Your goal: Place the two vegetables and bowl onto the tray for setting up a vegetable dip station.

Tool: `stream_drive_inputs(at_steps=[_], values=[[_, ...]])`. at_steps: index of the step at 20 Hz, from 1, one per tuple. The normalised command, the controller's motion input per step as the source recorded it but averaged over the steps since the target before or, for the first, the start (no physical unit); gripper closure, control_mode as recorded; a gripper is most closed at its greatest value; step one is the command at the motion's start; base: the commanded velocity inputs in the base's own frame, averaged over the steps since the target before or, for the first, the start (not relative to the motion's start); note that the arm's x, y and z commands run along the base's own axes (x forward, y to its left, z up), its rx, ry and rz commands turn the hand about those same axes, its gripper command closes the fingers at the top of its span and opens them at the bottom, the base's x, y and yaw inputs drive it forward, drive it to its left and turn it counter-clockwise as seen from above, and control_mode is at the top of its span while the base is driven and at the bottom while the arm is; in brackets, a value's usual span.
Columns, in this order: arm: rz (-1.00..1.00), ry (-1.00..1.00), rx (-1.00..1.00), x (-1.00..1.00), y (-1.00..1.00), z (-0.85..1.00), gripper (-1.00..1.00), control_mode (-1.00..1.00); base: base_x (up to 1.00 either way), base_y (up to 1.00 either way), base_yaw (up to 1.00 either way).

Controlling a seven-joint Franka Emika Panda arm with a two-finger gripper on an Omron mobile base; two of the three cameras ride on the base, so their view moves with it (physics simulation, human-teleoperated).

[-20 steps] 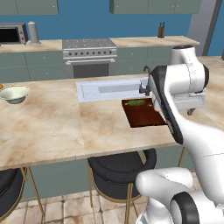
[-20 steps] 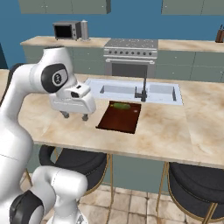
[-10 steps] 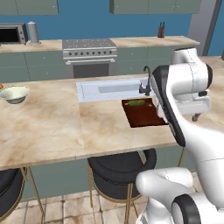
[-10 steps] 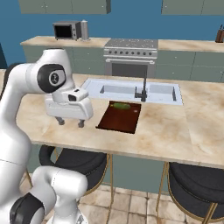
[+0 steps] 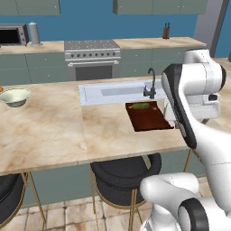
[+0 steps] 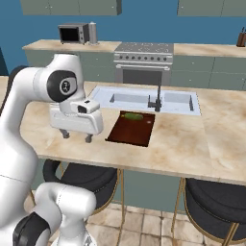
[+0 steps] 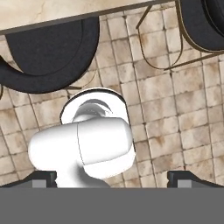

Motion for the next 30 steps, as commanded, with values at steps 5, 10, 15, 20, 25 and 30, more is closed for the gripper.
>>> stream_drive_inputs(at_steps=[5,10,15,20,25,30], values=[[0.01,-0.05,0.00,-0.01,0.00,-0.03,-1.00,-1.00,0.00,0.00,0.00],[0.01,0.00,0.00,0.00,0.00,-0.01,-1.00,-1.00,0.00,0.00,0.00],[0.00,0.00,0.00,0.00,0.00,0.00,-1.00,1.00,-0.52,0.02,0.00],[0.00,0.00,0.00,0.00,0.00,0.00,-1.00,1.00,-1.00,0.31,0.00],[0.00,0.00,0.00,0.00,0.00,0.00,-1.00,1.00,-0.79,0.86,0.00],[0.00,0.00,0.00,0.00,0.00,0.00,-1.00,1.00,-0.47,1.00,0.00]])
